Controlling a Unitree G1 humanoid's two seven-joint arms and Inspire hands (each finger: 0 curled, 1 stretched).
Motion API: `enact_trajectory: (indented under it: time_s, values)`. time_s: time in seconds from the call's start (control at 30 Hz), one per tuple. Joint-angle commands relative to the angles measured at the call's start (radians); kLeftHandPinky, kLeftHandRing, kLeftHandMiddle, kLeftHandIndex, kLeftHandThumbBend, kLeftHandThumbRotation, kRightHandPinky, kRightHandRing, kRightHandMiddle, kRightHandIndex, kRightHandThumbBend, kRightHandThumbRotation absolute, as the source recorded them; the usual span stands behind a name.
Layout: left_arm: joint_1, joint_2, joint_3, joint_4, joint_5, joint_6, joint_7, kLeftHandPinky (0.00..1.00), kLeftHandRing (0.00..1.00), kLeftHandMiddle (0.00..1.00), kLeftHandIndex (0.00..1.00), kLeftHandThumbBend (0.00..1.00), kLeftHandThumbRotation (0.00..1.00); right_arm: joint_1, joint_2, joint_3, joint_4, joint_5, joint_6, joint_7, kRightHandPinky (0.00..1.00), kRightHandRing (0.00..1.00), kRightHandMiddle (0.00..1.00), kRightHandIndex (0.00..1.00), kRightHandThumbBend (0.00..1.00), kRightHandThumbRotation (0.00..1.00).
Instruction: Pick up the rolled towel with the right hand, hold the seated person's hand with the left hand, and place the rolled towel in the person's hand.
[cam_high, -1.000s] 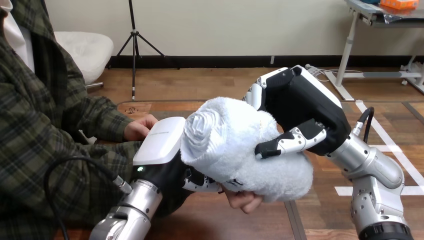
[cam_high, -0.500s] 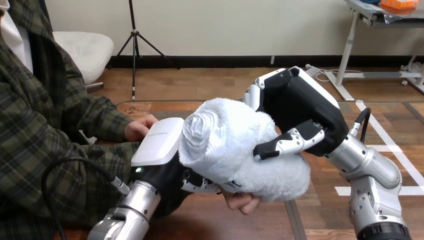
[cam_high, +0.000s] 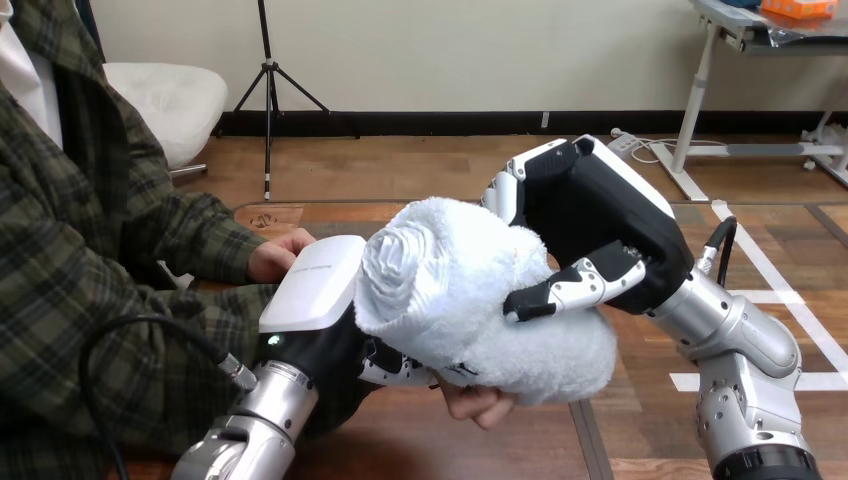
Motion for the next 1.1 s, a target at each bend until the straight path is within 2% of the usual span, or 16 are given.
enact_trajectory:
  time_s: [0.0,0.13,0.17,0.27,0.33,0.43,0.5,0.53,0.8,1.07]
  values:
    - [-0.021,0.008,0.009,-0.018,-0.003,-0.024,0.02,0.43,0.47,0.52,0.53,0.96,0.02,-0.033,0.007,0.011,-0.03,0.003,0.012,-0.001,0.14,0.2,0.25,0.27,0.75,0.0]
    - [-0.017,0.015,0.009,-0.001,0.0,-0.033,0.036,0.46,0.5,0.56,0.59,0.98,0.08,-0.029,0.0,0.013,-0.032,-0.002,0.031,-0.004,0.15,0.21,0.27,0.3,0.77,0.0]
    - [-0.015,0.02,0.008,0.003,0.008,-0.034,0.042,0.47,0.51,0.57,0.61,0.98,0.09,-0.029,-0.006,0.015,-0.033,0.003,0.057,0.001,0.16,0.22,0.28,0.31,0.78,0.0]
    - [-0.006,0.031,0.004,0.004,0.031,-0.029,0.054,0.52,0.57,0.64,0.68,0.99,0.18,-0.026,-0.019,0.018,-0.036,0.003,0.097,0.006,0.22,0.29,0.35,0.4,0.82,0.03]
    - [0.0,0.036,0.002,0.0,0.044,-0.02,0.058,0.56,0.62,0.68,0.73,1.0,0.23,-0.023,-0.026,0.019,-0.038,-0.006,0.105,0.003,0.3,0.37,0.42,0.46,0.86,0.07]
    - [0.012,0.044,0.003,-0.011,0.066,-0.007,0.063,0.64,0.68,0.73,0.79,1.0,0.3,-0.014,-0.043,0.023,-0.046,-0.045,0.071,-0.015,0.41,0.48,0.53,0.55,0.91,0.14]
    - [0.023,0.047,0.007,-0.021,0.075,-0.003,0.067,0.7,0.72,0.76,0.82,1.0,0.34,-0.007,-0.053,0.024,-0.056,-0.055,0.071,-0.02,0.48,0.56,0.6,0.61,0.94,0.19]
    - [0.026,0.048,0.008,-0.024,0.077,-0.003,0.067,0.75,0.76,0.79,0.85,1.0,0.37,-0.005,-0.055,0.024,-0.06,-0.058,0.073,-0.021,0.55,0.62,0.66,0.67,0.96,0.22]
    - [0.066,0.065,0.033,-0.067,0.078,-0.005,0.075,0.88,0.88,0.89,0.93,1.0,0.45,0.025,-0.071,0.025,-0.112,-0.093,0.047,-0.064,0.8,0.84,0.84,0.84,1.0,0.35]
    - [0.111,0.086,0.064,-0.112,0.096,-0.005,0.096,0.91,0.92,0.93,0.97,1.0,0.49,0.06,-0.086,0.025,-0.175,-0.122,0.035,-0.133,0.91,0.93,0.9,0.91,1.0,0.41]
